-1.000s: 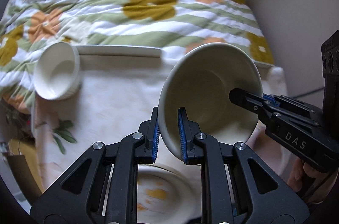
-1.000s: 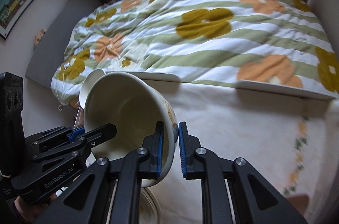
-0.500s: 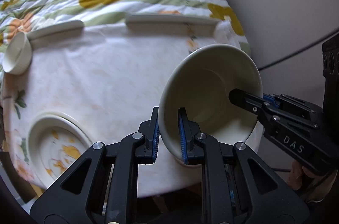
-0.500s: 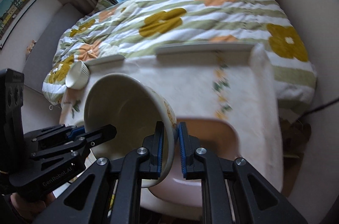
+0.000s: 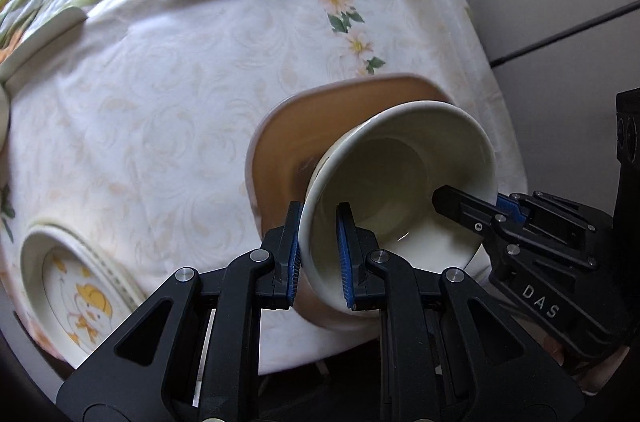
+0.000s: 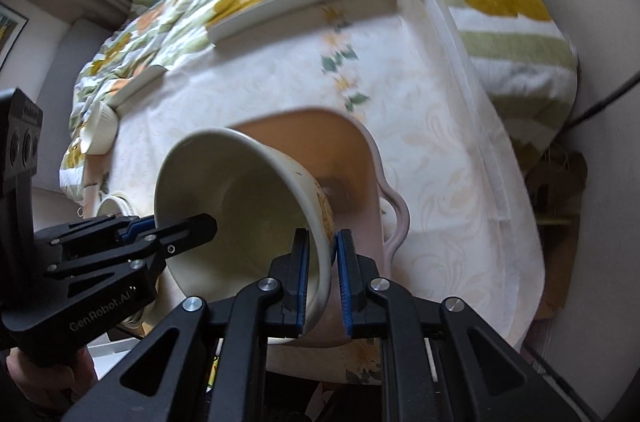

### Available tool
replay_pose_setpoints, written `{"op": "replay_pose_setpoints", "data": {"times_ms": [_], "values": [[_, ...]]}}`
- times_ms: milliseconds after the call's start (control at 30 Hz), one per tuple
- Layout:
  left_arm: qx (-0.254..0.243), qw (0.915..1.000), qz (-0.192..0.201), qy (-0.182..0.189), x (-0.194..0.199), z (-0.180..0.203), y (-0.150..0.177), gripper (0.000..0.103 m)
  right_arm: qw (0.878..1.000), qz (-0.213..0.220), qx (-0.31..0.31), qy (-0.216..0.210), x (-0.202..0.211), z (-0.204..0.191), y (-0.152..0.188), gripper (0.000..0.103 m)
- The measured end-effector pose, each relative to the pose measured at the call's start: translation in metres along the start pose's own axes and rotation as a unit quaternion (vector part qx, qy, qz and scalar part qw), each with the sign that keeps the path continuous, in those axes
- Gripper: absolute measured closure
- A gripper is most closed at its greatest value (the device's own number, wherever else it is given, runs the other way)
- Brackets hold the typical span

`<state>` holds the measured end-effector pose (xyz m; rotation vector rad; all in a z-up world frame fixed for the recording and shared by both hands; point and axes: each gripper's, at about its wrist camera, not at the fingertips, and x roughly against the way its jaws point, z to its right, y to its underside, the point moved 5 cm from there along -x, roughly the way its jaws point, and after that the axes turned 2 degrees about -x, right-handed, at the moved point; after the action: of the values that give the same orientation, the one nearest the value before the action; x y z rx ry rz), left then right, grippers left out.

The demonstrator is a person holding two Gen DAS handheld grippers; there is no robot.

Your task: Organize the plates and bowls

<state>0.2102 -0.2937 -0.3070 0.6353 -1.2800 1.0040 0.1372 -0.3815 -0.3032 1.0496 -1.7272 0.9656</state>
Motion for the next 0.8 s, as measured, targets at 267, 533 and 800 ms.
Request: {"op": "replay_pose_setpoints", "data": {"times_ms": [267, 533, 800], "values": [[-0.025, 0.9993, -0.026, -0.009, -0.017, -0.003, -0.009, 0.089, 0.999, -0.023, -0.018, 0.017, -0.018, 0.007, 0.000, 0.091], [-0.035, 0.9988, -0.032, -0.015, -0.022, -0.001, -0.012, 0.089, 0.999, -0.033, -0.022, 0.029, -0.024, 0.007, 0.000, 0.091], [-0.042, 0.9983, -0.031, -0.026, -0.024, 0.002, -0.012, 0.089, 0.999, -0.035, -0.019, 0.034, -0.024, 0.005, 0.000, 0.090]]}}
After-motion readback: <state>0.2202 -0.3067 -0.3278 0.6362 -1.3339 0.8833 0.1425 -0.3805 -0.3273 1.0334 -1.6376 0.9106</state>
